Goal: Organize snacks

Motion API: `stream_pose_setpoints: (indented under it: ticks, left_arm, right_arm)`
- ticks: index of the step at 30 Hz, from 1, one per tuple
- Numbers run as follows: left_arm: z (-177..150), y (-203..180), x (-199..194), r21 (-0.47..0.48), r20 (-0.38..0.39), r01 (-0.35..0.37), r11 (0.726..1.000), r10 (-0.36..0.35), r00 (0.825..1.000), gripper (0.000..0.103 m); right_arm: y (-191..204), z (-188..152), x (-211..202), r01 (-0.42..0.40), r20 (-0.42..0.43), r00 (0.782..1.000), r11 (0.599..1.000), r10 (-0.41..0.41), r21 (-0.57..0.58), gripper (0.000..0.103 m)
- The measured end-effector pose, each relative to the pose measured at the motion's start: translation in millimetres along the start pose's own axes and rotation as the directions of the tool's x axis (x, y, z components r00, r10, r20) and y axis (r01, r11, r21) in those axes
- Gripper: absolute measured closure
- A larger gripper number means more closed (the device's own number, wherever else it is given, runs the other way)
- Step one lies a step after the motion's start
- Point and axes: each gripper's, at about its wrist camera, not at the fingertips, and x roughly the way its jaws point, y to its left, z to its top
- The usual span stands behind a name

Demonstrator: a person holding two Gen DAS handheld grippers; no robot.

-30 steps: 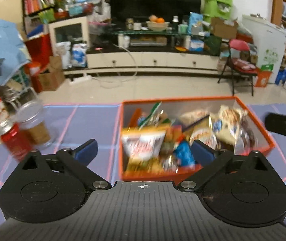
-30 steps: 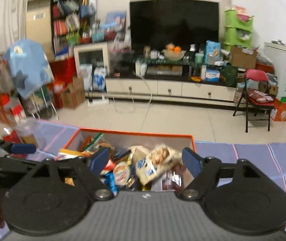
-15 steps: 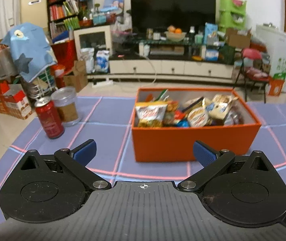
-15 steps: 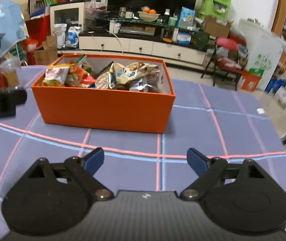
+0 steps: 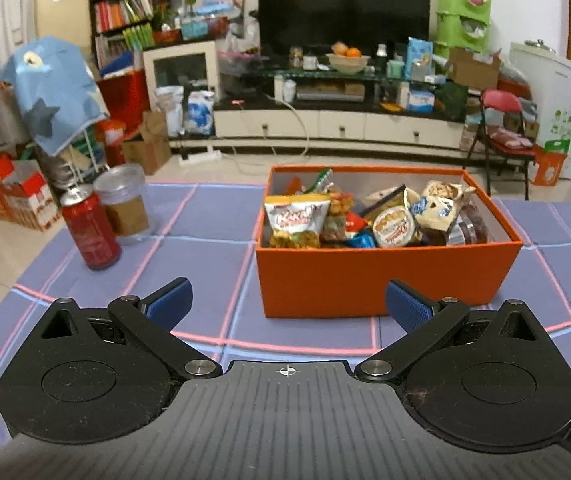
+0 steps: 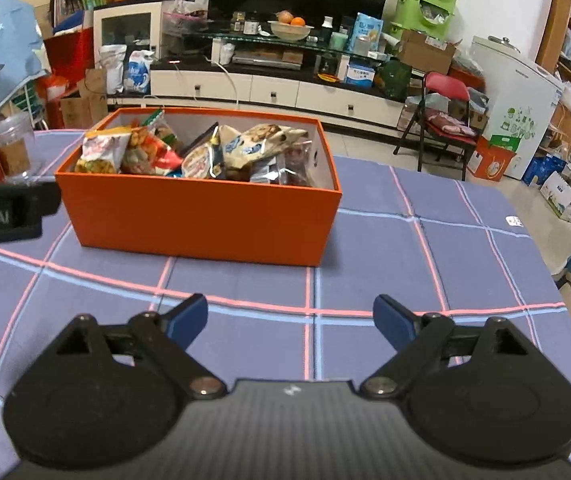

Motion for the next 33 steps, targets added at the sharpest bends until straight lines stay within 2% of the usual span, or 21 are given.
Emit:
stream_pose_setpoints:
  ticks: [4, 6, 12, 18, 26, 33]
  left_arm:
    - [3, 6, -3, -0.032, -0.018, 0.086, 0.996, -0.087, 0.996, 0.009]
    - [2, 4, -6, -0.007, -0.013, 0.105, 0.994, -0.105, 0.994, 0.009]
    - [-3, -18, -5, 0.111, -0.019, 0.003, 0.994, -0.001, 1.0, 0.009]
    - [-7, -21, -3, 0.098, -0.057, 0.062, 0.993, -0.056, 0.997, 0.009]
    - [-8, -10, -2, 0.052, -0.068, 0.047, 0.998, -0.043, 0.997, 0.009]
    - [-10, -13, -2, 0.067, -0.077, 0.055, 0.996, -0.05, 0.996, 0.009]
  right_arm:
    - [-2, 0, 0, -0.008, -0.006, 1.0, 1.0, 0.008, 0.014, 0.013]
    - [-1, 1, 0, -0.01, -0.007, 1.0, 1.0, 0.01, 0.017, 0.013]
    - [1, 0, 2, -0.01, -0.019, 1.0, 1.0, 0.01, 0.008, 0.013]
    - [0, -1, 3, -0.009, -0.022, 1.0, 1.0, 0.009, 0.019, 0.013]
    - [0, -1, 4, -0.011, -0.026, 1.0, 1.0, 0.012, 0.02, 0.013]
    - [3, -3, 5, -0.013, -0.031, 0.999, 1.0, 0.013, 0.017, 0.013]
